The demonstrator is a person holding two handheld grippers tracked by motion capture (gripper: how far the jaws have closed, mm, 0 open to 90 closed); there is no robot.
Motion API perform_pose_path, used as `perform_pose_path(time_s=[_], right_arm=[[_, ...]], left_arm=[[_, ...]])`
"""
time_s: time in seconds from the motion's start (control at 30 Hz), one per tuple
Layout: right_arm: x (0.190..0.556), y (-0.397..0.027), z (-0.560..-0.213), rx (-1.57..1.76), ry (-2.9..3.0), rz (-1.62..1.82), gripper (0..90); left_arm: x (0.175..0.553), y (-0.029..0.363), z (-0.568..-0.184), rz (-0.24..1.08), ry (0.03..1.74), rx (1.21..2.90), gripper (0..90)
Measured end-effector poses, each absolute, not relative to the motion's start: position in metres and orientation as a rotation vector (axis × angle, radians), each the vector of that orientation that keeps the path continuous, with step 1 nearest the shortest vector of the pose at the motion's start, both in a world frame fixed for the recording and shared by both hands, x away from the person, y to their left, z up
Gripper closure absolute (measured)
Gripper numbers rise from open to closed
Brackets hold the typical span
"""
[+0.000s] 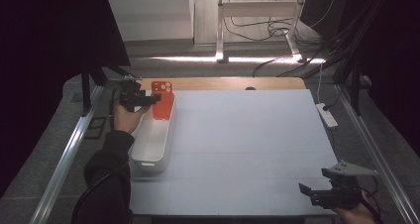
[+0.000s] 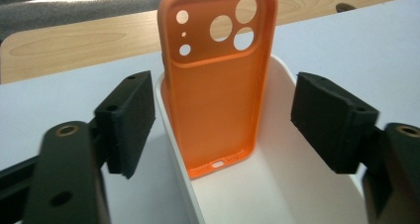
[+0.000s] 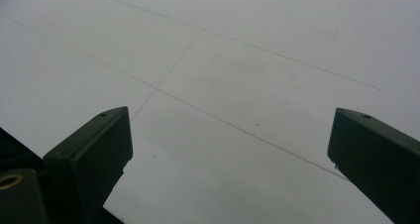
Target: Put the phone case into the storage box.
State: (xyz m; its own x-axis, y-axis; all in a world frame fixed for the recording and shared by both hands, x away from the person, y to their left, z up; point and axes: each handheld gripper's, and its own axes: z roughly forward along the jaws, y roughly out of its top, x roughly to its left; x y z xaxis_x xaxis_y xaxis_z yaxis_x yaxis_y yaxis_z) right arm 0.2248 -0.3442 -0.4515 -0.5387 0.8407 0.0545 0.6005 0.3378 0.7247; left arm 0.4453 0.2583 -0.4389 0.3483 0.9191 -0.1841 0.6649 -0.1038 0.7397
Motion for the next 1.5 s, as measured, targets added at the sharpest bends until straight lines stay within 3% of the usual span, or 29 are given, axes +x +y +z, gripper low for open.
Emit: perform_pose_path(time_s=[0.67, 1.07, 1.5], right_arm=[[0.225, -0.344, -0.452, 1.282, 2.282, 1.016, 3.7], [0.225, -0.344, -0.452, 1.282, 2.285, 1.014, 3.6], [0.225, -0.343, -0.452, 1.282, 2.286, 1.010, 3.7]], left_arm=[[0.426, 0.257, -0.440, 0.346, 1.357, 1.844, 6.8], [0.412, 0.251, -0.437, 0.287, 1.292, 1.850, 3.0], [0.394, 0.236, -0.431, 0.331, 1.209, 1.909, 0.9]])
